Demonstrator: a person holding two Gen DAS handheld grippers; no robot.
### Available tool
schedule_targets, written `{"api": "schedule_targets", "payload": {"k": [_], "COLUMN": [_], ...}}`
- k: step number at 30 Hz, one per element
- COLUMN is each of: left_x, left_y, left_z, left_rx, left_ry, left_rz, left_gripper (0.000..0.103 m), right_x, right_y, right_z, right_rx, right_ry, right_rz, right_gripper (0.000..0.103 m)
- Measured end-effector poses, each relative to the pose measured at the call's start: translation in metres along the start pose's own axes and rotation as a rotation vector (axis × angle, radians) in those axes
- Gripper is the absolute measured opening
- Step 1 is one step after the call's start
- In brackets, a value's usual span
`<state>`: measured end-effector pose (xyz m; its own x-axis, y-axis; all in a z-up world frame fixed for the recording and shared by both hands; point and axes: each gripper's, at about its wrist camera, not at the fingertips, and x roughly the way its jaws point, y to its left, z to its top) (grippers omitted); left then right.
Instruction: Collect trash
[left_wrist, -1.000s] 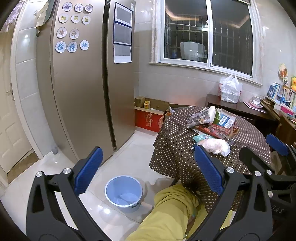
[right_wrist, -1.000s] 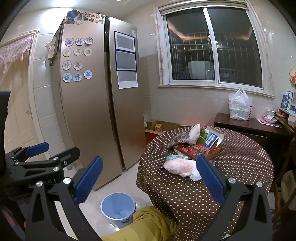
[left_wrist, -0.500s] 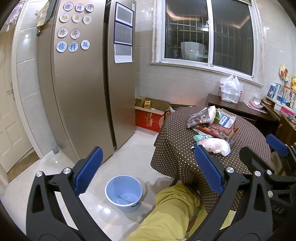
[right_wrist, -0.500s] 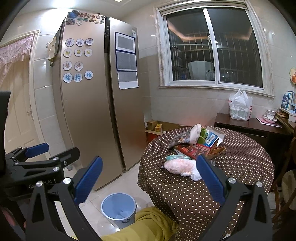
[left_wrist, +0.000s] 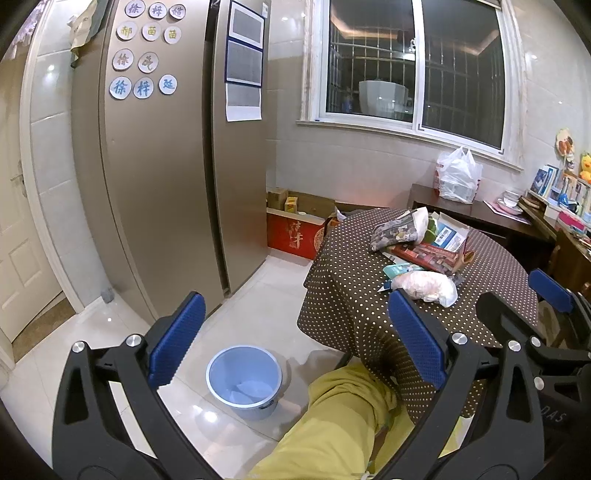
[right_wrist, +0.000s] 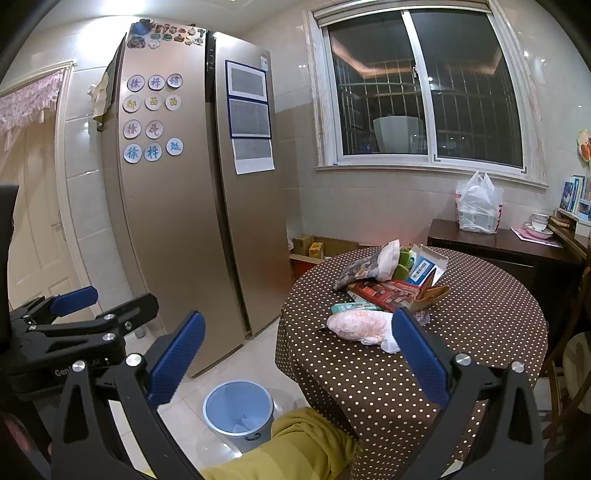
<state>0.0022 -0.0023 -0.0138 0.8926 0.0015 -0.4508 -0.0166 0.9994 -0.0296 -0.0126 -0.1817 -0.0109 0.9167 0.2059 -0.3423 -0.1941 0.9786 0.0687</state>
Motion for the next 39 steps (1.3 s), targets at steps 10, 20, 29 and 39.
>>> {"api": "schedule_targets", "payload": {"k": [10,20,29,39], "left_x": [0.001,0.003,0.006,0.020], "left_y": [0.001,0.000,-0.001,-0.007], "left_z": [0.001,0.000,-0.002,0.000], "left_rx": [-0.003,0.000,0.006,0.007], "left_ry": [-0.002,-0.002,0.008,0.048], "left_rz": [0.008,0.009,0.018,0.010], "left_gripper": [0.097,0.097,0.097,0.097], "right_x": [0.003,0.005,0.008,0.019], "right_y": [0.001,-0.001,-0.003,-0.012], "right_z": [0.001,0.003,0.001,-0.002], "right_rx": [-0.006,0.003,0.007,0.034], "right_ry": [0.003,0.010,0.022,0.057], "right_rz": [0.008,0.015,0.021,0.022], "right_gripper": [0.099,0.099,0.099,0.099]}}
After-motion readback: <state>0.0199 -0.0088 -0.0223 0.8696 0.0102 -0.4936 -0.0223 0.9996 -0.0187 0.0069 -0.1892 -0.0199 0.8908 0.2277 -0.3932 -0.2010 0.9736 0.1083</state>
